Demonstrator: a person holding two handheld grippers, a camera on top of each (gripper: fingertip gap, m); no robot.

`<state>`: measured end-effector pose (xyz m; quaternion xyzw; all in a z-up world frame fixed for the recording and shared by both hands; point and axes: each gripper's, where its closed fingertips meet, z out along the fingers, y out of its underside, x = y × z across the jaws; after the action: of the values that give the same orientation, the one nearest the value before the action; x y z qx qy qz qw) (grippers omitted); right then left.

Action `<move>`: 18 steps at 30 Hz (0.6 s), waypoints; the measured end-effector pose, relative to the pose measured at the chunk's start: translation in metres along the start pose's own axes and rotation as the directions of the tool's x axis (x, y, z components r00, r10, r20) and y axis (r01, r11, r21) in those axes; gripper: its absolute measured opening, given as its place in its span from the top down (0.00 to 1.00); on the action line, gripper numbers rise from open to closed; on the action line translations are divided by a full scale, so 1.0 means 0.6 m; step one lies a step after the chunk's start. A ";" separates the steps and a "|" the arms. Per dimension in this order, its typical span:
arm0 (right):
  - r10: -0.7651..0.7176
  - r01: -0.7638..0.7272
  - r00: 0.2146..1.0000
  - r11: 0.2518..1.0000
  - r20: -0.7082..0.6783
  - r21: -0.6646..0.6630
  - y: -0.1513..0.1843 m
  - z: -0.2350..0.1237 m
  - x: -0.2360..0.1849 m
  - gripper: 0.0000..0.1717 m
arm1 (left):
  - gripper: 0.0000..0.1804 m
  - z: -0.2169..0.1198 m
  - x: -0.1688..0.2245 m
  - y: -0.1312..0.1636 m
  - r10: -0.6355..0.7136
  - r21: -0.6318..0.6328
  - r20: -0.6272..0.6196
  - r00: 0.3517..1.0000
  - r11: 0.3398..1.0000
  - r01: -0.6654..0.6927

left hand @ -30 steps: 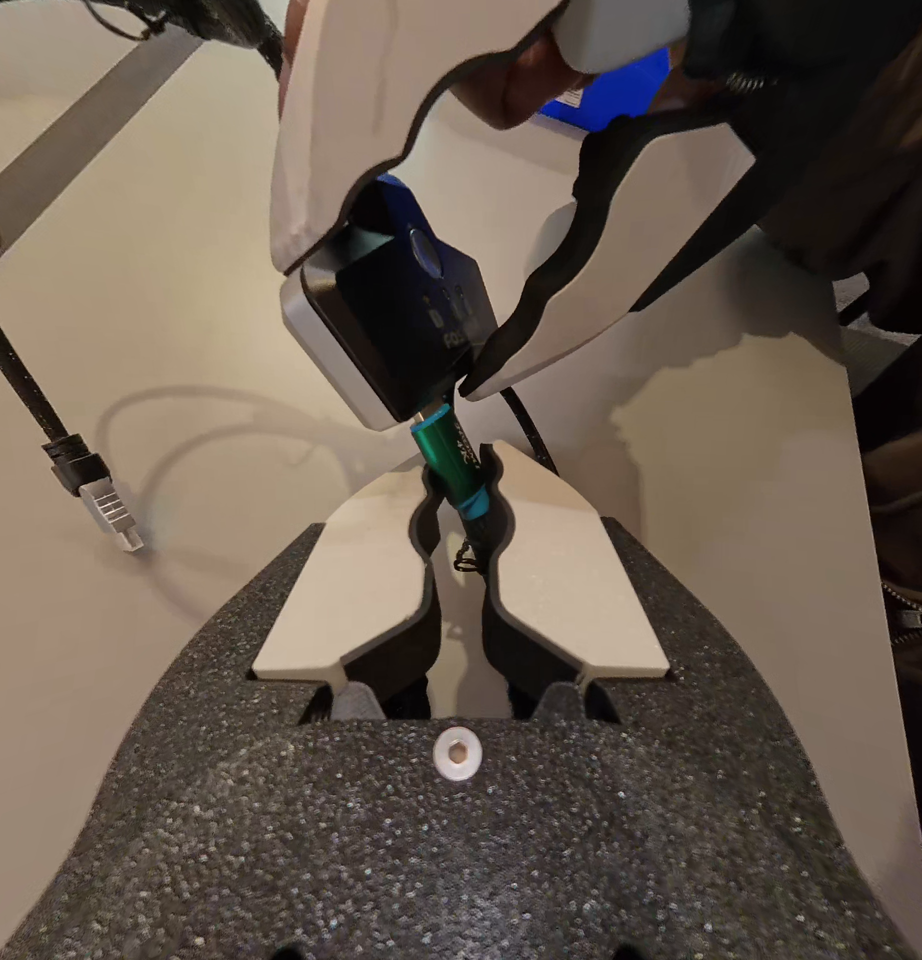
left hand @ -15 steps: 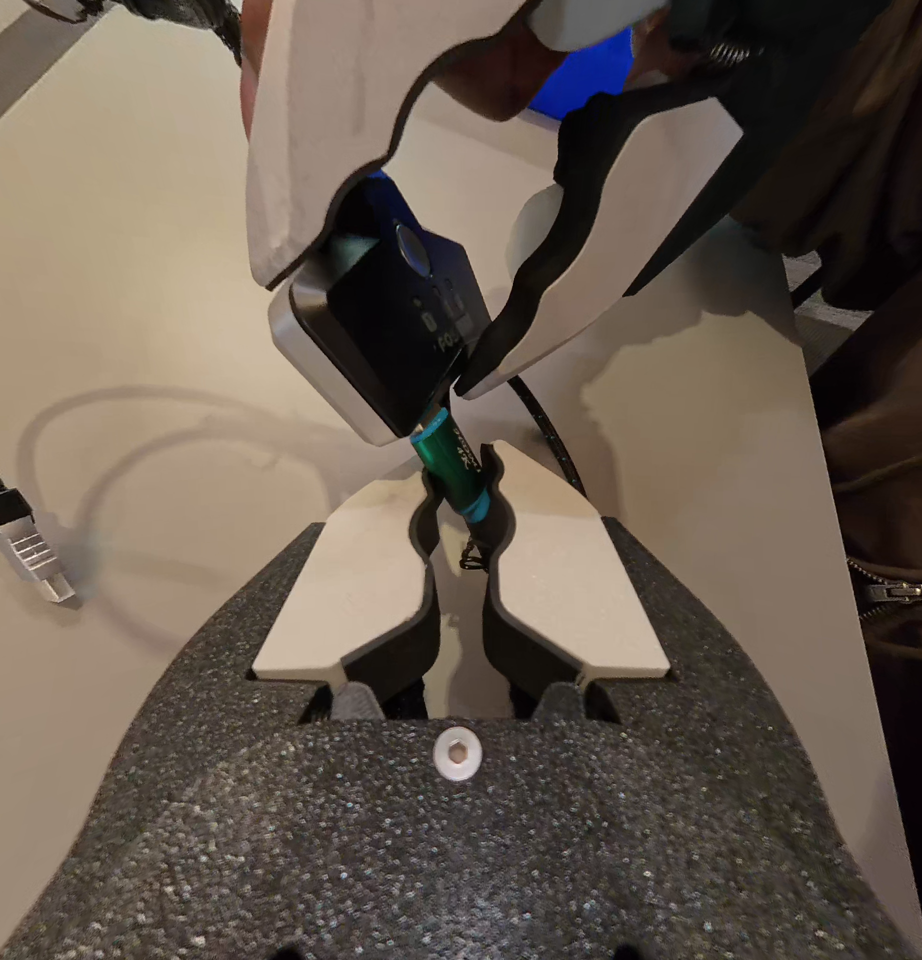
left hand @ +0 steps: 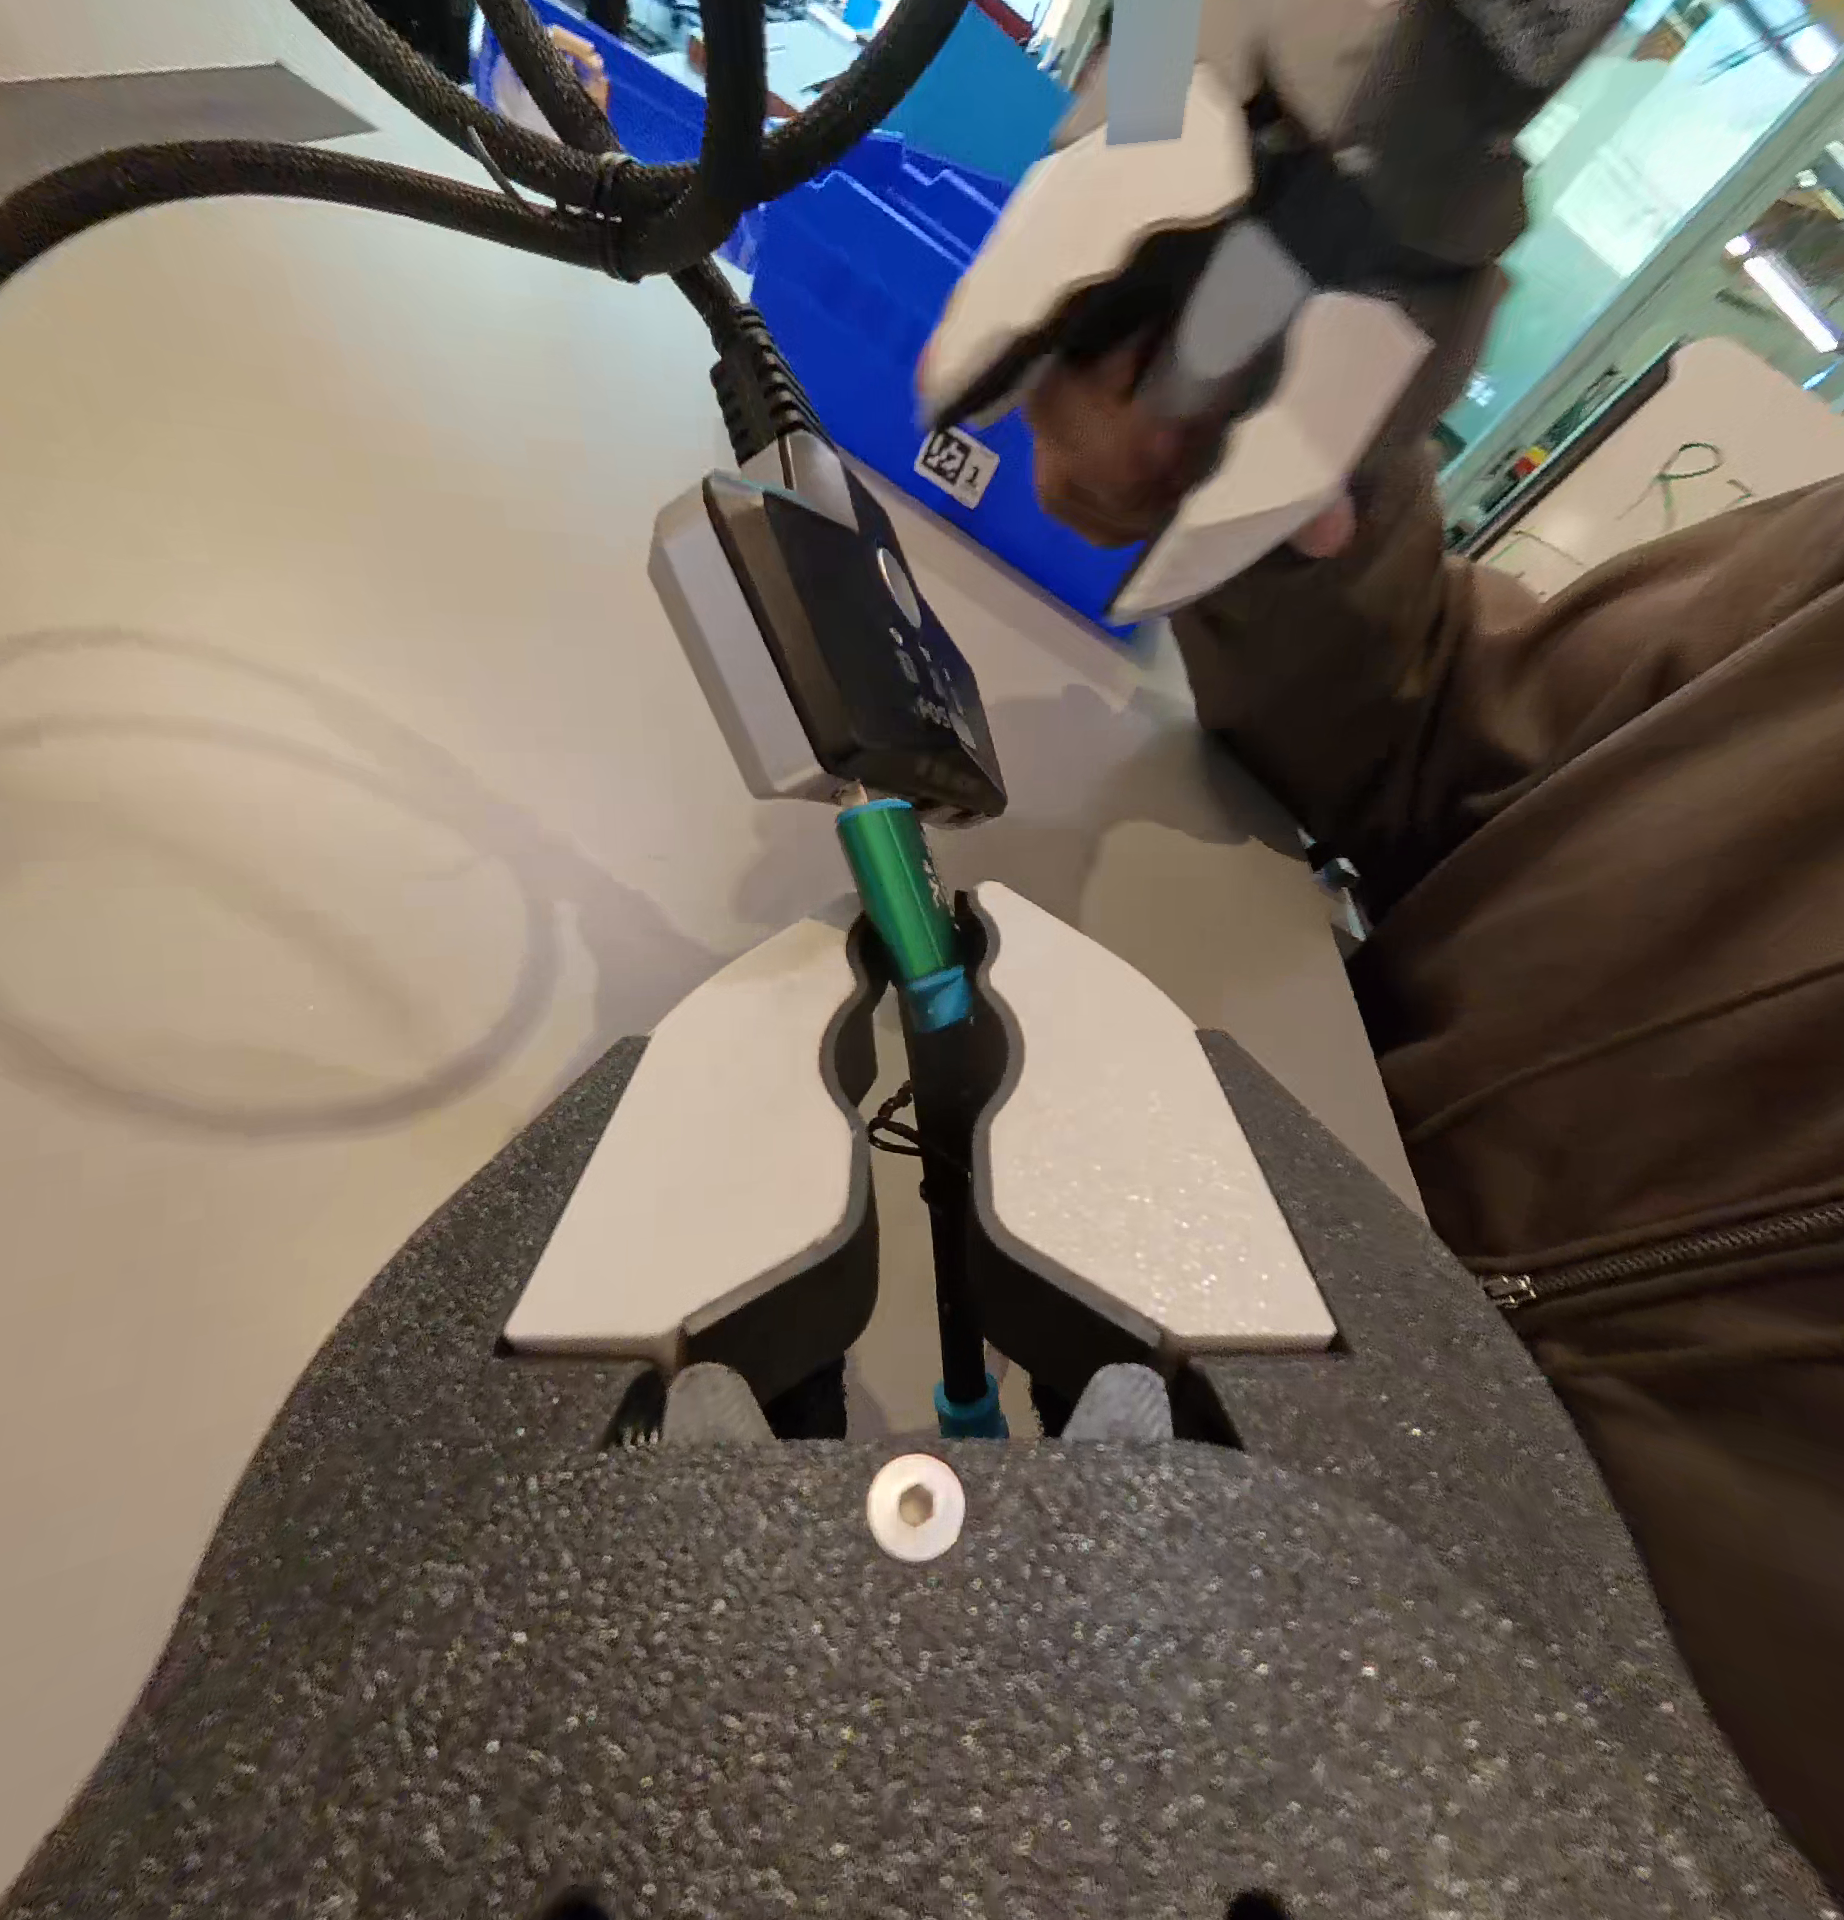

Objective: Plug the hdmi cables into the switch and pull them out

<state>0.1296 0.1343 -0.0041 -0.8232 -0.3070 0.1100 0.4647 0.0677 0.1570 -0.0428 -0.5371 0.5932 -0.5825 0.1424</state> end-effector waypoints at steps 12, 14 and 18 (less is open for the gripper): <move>0.506 -0.617 0.713 0.782 0.485 0.090 -0.009 0.023 -0.021 0.70 | 0.93 0.019 0.050 0.019 0.030 -0.044 -0.178 0.984 0.998 -0.038; 0.531 -0.649 0.669 0.758 0.521 0.061 -0.006 0.033 -0.032 0.80 | 0.93 0.021 0.054 0.019 0.045 -0.039 -0.187 0.981 0.998 -0.053; 0.518 -0.653 0.643 0.756 0.564 0.050 -0.008 0.033 -0.045 0.85 | 0.93 0.022 0.057 0.022 0.038 -0.055 -0.197 0.980 0.997 -0.050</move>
<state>0.0969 0.1334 -0.0136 -0.7514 -0.1182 0.5096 0.4022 0.0590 0.1191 -0.0424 -0.4679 0.6332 -0.6113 0.0800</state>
